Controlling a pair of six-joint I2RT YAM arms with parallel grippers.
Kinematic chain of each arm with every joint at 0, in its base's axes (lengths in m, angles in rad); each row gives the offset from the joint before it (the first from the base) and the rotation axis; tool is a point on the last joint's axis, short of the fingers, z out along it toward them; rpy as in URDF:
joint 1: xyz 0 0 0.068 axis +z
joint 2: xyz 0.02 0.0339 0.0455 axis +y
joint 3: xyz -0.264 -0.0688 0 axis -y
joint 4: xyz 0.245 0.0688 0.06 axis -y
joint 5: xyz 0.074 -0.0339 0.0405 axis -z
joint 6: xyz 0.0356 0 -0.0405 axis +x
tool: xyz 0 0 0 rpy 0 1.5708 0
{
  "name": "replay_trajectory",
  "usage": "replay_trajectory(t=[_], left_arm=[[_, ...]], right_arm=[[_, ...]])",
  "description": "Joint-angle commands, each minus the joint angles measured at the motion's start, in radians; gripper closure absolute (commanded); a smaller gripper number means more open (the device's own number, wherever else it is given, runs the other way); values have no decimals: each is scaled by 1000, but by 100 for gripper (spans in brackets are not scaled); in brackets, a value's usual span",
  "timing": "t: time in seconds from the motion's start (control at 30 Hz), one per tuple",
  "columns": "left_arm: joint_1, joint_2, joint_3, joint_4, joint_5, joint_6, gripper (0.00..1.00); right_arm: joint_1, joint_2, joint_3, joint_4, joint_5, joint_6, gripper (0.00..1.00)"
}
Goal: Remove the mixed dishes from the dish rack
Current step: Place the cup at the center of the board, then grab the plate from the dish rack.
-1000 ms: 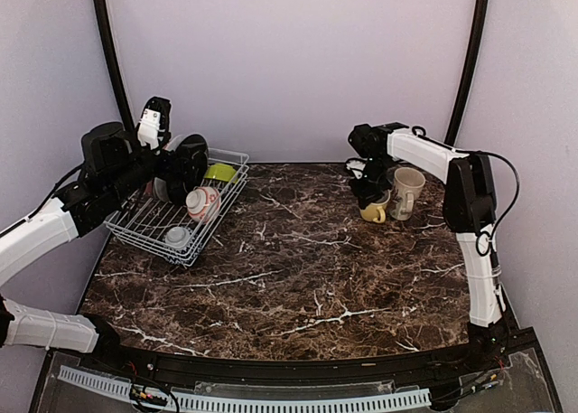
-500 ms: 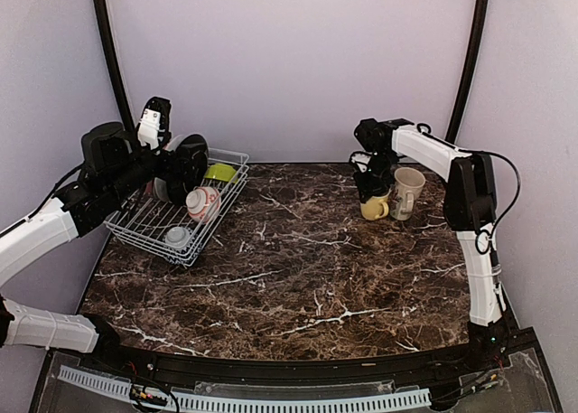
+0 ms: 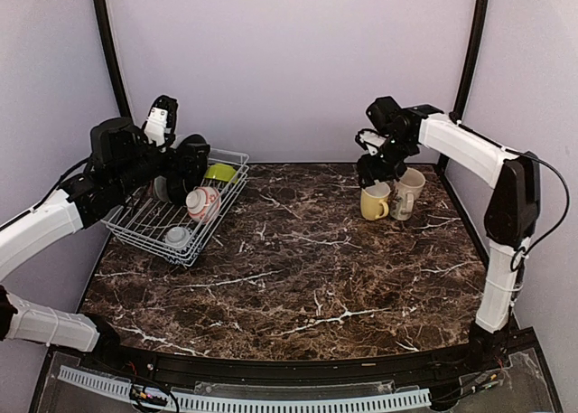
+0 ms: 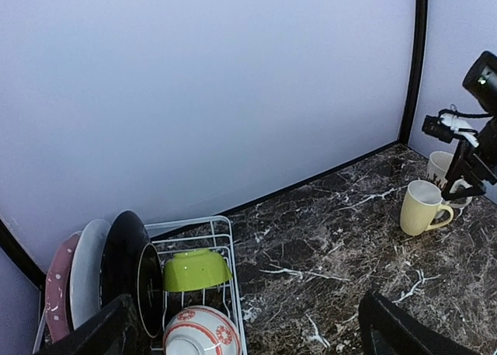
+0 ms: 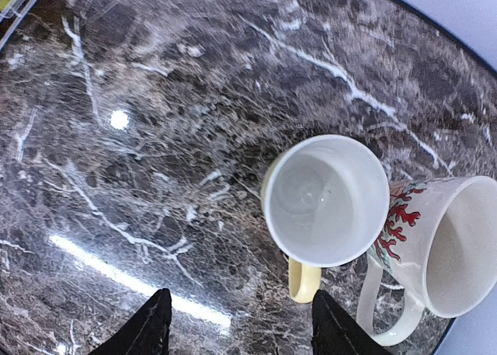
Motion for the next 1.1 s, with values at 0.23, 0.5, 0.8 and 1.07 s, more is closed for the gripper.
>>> replay_trajectory(t=[0.23, 0.5, 0.8, 1.07], left_arm=[[36, 149, 133, -215, -18, -73, 1], [132, 217, 183, -279, 69, -110, 1], [312, 278, 188, -232, 335, -235, 1], [467, 363, 207, -185, 526, -311, 7]], right_arm=[[82, -312, -427, 392, -12, 82, 35], [86, -494, -591, 557, -44, 109, 24], [83, -683, -768, 738, -105, 151, 4], [65, -699, -764, 790, -154, 173, 1]])
